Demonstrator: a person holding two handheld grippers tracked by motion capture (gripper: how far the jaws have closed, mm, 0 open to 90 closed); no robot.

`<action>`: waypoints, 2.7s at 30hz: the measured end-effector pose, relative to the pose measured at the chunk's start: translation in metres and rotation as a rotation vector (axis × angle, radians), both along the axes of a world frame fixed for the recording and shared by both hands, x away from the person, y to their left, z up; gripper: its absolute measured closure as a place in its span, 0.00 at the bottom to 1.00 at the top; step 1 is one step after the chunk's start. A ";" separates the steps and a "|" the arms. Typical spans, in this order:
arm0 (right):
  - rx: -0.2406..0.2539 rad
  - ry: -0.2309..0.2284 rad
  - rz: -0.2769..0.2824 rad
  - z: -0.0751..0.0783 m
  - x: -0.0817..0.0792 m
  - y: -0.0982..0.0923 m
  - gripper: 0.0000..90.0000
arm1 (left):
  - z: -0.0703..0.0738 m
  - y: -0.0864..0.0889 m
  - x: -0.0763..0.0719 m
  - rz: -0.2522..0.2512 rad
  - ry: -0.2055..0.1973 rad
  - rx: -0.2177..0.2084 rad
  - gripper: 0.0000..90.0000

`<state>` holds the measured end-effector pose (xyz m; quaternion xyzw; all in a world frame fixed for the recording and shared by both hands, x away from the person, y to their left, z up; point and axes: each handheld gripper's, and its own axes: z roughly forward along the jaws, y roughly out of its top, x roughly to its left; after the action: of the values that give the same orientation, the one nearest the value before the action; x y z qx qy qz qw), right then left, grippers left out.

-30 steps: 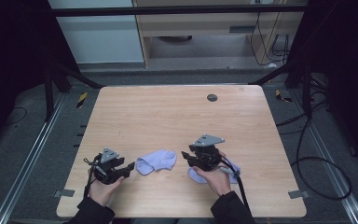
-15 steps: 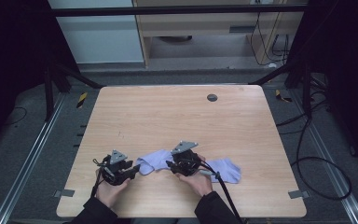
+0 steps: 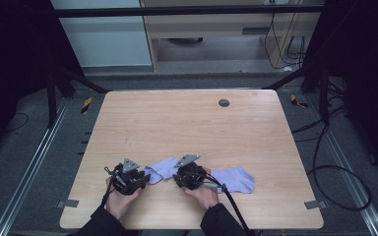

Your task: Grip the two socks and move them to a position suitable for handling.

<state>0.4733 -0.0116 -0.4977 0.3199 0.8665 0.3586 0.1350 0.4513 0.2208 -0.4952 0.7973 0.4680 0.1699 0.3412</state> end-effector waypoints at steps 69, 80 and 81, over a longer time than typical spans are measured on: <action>0.085 0.017 -0.279 -0.001 0.083 0.005 0.80 | 0.002 0.002 -0.010 0.044 0.035 -0.016 0.71; 0.090 0.066 -0.273 0.001 0.082 0.005 0.97 | 0.005 -0.003 -0.007 0.041 0.056 0.028 0.95; 0.100 0.066 -0.271 0.002 0.080 0.004 0.98 | 0.005 -0.003 -0.007 0.038 0.058 0.032 0.95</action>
<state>0.5538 -0.0077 -0.4959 0.4519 0.8005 0.3691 0.1373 0.4446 0.2180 -0.4901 0.7982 0.4901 0.1606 0.3112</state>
